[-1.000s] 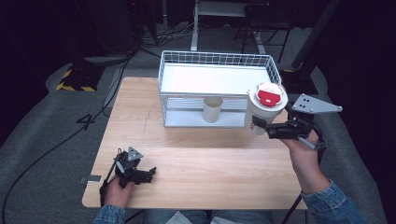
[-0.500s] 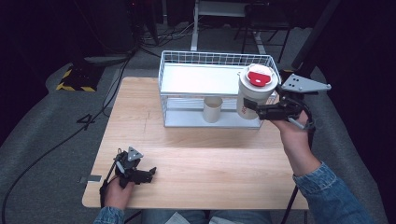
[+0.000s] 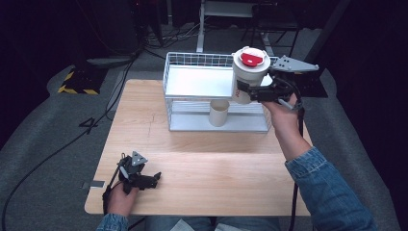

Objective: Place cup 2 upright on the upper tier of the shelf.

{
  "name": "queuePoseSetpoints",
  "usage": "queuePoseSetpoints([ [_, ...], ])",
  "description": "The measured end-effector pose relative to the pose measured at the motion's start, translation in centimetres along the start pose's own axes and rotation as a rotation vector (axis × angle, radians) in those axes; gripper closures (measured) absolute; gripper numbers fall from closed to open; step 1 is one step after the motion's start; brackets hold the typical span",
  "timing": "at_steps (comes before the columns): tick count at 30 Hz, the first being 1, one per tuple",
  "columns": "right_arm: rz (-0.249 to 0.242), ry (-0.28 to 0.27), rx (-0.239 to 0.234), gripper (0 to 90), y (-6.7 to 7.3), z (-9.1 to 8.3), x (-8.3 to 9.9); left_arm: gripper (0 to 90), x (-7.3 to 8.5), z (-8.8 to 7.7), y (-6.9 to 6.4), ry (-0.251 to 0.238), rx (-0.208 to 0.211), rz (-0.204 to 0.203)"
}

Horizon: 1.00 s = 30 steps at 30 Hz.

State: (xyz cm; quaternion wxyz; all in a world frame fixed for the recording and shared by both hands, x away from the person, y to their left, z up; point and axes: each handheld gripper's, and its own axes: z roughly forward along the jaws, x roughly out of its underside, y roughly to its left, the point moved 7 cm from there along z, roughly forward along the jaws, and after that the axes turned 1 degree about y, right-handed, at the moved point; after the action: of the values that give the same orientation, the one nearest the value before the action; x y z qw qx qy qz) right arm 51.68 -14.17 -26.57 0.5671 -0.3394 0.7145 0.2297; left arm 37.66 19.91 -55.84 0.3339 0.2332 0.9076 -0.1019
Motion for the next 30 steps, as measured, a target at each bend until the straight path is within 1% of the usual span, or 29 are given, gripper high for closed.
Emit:
queuePoseSetpoints([
  [1,-0.004,0.000,0.008,13.5,-0.2,0.8,-0.2,0.1,0.0,0.0,0.0,0.002,0.000,0.000],
  [6,-0.006,0.007,0.023,13.5,-0.6,2.7,-0.4,0.1,0.0,0.0,0.0,0.002,0.000,0.000],
  [8,0.002,0.006,0.028,13.5,-0.8,3.3,-0.4,0.1,0.0,0.0,0.0,0.002,0.000,0.000],
  [9,0.002,0.006,0.028,13.5,-0.8,3.3,-0.4,0.1,0.0,0.0,0.0,0.002,0.001,0.000],
  [10,0.009,-0.003,0.033,13.5,-1.1,4.0,-0.4,0.1,0.0,0.0,0.0,0.003,0.001,0.000],
  [13,0.021,-0.005,0.037,13.5,-1.5,4.8,-0.3,0.1,0.0,0.0,0.0,0.002,0.000,0.000],
  [14,0.021,-0.005,0.037,13.5,-1.5,4.8,-0.3,0.1,0.0,0.0,0.0,0.002,0.000,0.000],
  [17,0.020,-0.004,0.051,13.5,-2.0,5.7,-0.3,0.1,0.0,0.0,0.0,0.002,0.000,0.000],
  [20,0.032,-0.010,0.056,13.5,-2.3,6.4,-0.3,0.1,0.0,0.0,0.0,0.002,0.000,0.000],
  [22,0.039,-0.007,0.055,13.5,-2.4,6.5,-0.2,0.1,0.0,0.0,0.0,0.002,0.000,0.000],
  [23,0.036,-0.006,0.061,13.5,-2.5,6.9,-0.2,0.1,0.0,0.0,0.0,0.003,0.001,-0.001],
  [24,0.036,-0.006,0.061,13.5,-2.5,6.9,-0.2,0.1,0.0,0.0,0.0,0.003,0.001,0.000],
  [25,0.039,0.001,0.067,13.5,-2.6,7.4,0.0,0.1,0.0,0.0,0.0,0.002,0.000,0.000],
  [28,0.040,0.005,0.071,13.5,-2.7,7.8,0.1,0.1,0.0,0.0,0.0,0.002,0.000,0.000],
  [30,0.047,0.005,0.073,13.5,-2.7,8.4,0.3,0.1,0.0,0.0,0.0,0.002,0.001,-0.001],
])
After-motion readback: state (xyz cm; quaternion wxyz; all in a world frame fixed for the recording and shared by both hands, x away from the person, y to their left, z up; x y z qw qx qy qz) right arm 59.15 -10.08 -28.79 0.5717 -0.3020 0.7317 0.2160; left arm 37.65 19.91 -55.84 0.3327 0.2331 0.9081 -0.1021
